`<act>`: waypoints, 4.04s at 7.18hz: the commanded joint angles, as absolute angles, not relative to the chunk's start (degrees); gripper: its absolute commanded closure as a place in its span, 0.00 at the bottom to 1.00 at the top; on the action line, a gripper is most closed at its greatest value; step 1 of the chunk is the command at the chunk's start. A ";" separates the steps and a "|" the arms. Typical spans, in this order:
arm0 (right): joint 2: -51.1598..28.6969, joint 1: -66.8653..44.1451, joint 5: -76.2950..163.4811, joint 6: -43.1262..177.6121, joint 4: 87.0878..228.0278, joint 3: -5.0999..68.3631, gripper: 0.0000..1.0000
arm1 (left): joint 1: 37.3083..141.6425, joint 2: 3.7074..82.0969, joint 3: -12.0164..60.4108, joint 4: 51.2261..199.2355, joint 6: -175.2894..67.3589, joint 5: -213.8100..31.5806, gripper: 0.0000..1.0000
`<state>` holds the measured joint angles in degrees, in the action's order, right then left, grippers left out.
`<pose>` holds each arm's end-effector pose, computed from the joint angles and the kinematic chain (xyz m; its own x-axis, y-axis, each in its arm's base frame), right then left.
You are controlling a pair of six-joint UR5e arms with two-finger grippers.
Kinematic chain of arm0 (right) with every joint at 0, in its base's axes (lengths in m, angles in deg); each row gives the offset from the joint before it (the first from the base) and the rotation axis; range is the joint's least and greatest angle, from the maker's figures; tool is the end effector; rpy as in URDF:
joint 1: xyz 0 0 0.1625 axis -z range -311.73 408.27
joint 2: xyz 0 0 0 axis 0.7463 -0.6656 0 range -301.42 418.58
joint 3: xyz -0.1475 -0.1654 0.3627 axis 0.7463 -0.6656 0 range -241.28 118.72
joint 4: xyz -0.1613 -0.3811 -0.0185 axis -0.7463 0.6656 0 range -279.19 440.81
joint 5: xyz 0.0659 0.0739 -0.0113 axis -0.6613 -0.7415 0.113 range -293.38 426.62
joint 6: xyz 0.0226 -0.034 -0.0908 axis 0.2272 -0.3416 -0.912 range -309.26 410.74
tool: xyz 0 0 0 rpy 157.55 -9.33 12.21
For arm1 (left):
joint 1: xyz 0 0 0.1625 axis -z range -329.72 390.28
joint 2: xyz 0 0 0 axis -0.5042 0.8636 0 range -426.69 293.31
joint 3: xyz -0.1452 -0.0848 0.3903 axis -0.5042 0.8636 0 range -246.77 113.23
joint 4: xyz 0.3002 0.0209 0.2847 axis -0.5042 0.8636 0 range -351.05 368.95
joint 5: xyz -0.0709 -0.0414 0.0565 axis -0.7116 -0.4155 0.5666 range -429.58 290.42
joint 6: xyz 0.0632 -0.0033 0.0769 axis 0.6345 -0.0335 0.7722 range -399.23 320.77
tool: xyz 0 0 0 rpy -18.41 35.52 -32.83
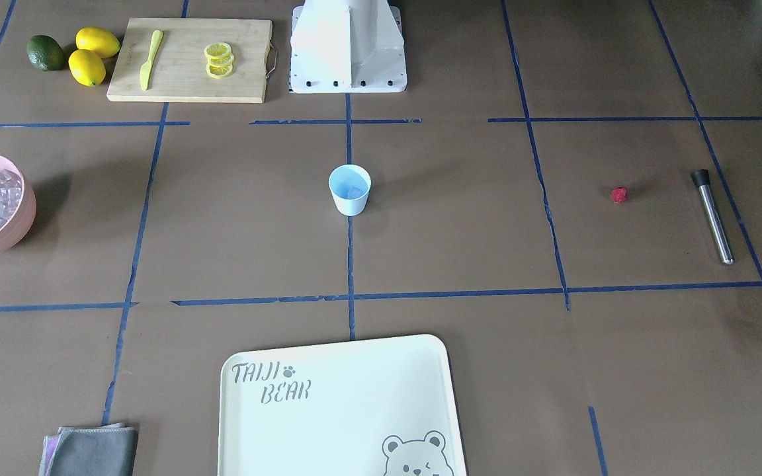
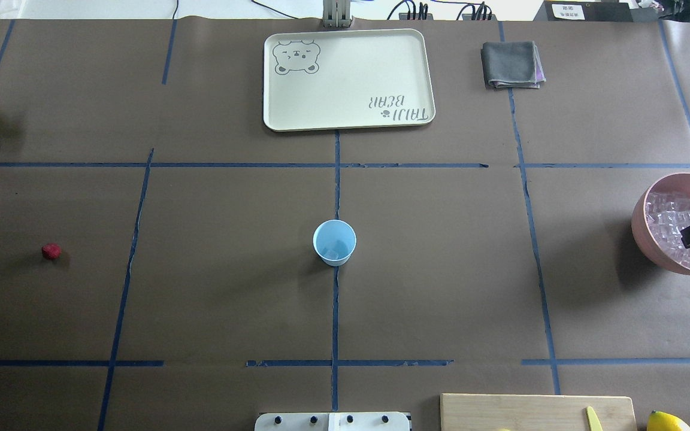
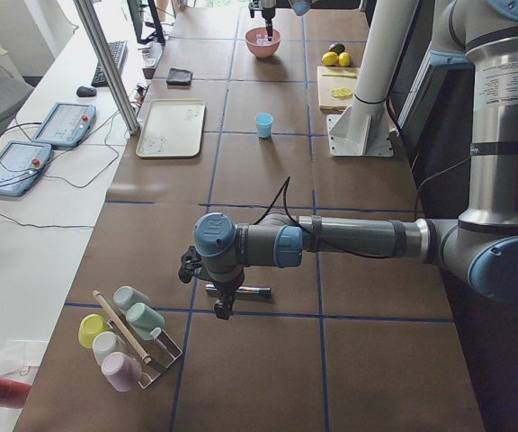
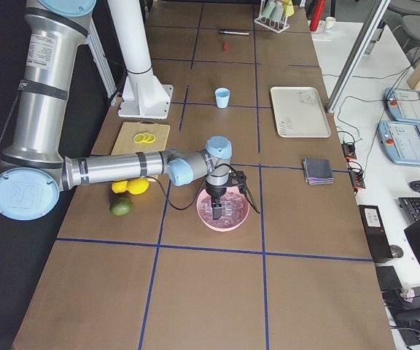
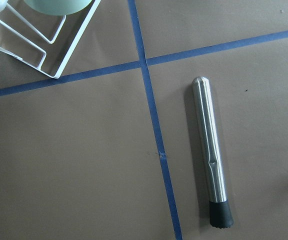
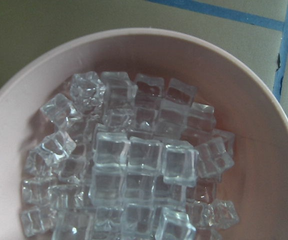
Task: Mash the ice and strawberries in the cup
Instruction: 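Grasp another ice cube from the bowl with the right gripper, then carry the ice cube with the right gripper over the blue cup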
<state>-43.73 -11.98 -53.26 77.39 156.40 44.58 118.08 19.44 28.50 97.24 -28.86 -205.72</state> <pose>-0.1369 -0.4082 0.6049 0.8165 -0.1333 0.5618 0.1183 0.9910 0.0631 -0.0438 -0.4647 0.6465 0.6744 0.2023 -0.7101 -0.1624 0.9788 0.1245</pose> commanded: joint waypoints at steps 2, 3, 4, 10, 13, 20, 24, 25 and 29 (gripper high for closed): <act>-43.55 -11.93 -53.00 77.29 156.40 43.85 0.08 | 118.17 19.44 28.68 97.28 -28.86 -205.72 0.00; -43.64 -11.93 -53.09 77.37 156.31 43.93 0.08 | 118.17 19.44 28.76 97.28 -28.86 -205.72 0.00; -43.64 -11.93 -53.09 77.46 156.40 43.93 0.09 | 118.17 19.44 29.11 97.19 -28.86 -205.72 0.00; -43.64 -11.93 -53.09 77.72 156.40 43.93 0.68 | 118.17 19.44 29.73 97.19 -28.86 -205.72 0.00; -43.55 -12.02 -53.62 77.72 156.40 44.37 0.97 | 118.17 19.35 29.73 97.19 -28.86 -205.72 0.00; -33.04 -13.96 -55.80 80.77 171.25 58.26 0.99 | 118.17 18.47 29.73 97.28 -28.86 -205.81 0.00; -10.74 -0.80 -53.55 101.96 174.39 50.45 0.99 | 118.17 18.47 31.40 97.19 -28.86 -205.72 0.00; -5.90 1.84 -51.70 106.16 177.72 50.00 0.99 | 118.17 18.47 31.49 97.19 -28.86 -205.72 0.00; 10.19 16.16 -39.68 126.90 178.81 43.09 0.99 | 118.17 17.60 31.40 97.19 -28.86 -205.72 0.00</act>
<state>4.39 11.57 -43.94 120.86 178.69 46.92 118.15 17.92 31.42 97.19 -28.83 -205.73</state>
